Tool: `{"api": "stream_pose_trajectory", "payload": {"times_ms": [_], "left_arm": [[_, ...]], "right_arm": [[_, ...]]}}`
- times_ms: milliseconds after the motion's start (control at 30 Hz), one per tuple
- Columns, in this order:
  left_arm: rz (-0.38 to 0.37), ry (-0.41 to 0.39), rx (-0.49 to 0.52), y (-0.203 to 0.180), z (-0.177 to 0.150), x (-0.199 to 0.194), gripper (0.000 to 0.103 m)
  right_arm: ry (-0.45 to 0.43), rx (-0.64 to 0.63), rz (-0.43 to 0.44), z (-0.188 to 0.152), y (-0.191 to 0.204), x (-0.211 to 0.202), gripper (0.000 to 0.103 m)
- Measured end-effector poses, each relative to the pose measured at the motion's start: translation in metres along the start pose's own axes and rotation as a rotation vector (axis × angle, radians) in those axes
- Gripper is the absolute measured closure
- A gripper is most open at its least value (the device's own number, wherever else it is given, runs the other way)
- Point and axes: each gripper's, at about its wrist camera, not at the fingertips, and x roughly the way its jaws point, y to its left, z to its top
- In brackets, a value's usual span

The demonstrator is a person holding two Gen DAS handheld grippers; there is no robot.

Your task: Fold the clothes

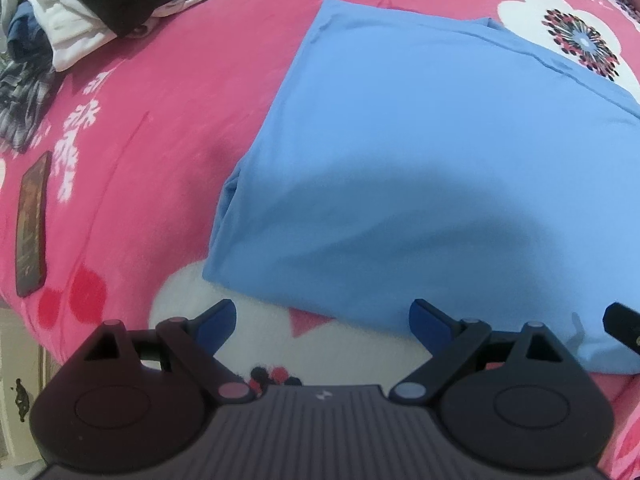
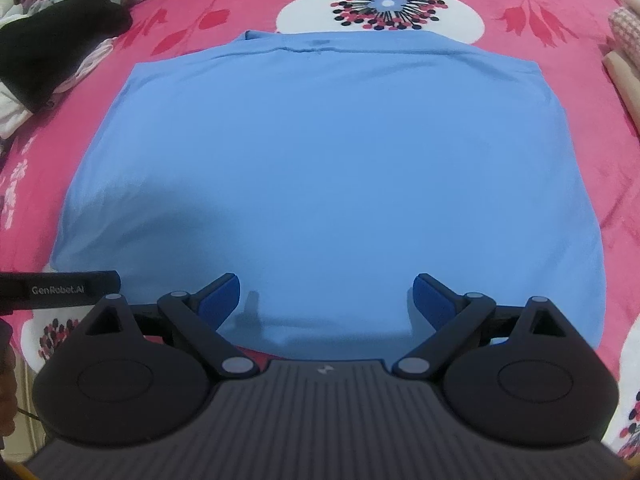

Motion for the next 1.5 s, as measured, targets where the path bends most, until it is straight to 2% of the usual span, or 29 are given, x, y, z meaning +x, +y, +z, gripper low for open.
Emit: {"api": "stream_pose_trajectory", "payload": {"times_ms": [500,667,1133,1500], "left_arm": [[0.025,0.043,0.006,0.0,-0.003,0.004,0.009],[0.012,0.03,0.044,-0.005,-0.002,0.001,0.009],[-0.015,0.068,0.103,-0.008,0.005,0.006,0.009],[-0.025,0.078,0.17,0.002,0.012,0.01,0.009]], "right_arm": [[-0.005,-0.006,0.019,-0.002,0.005,-0.001,0.009],[-0.008,0.001,0.003,-0.005,0.005,-0.001,0.009],[-0.013,0.028,-0.037,-0.011,0.008,-0.006,0.009],[-0.028,0.08,-0.065,-0.011,0.014,-0.006,0.009]]}}
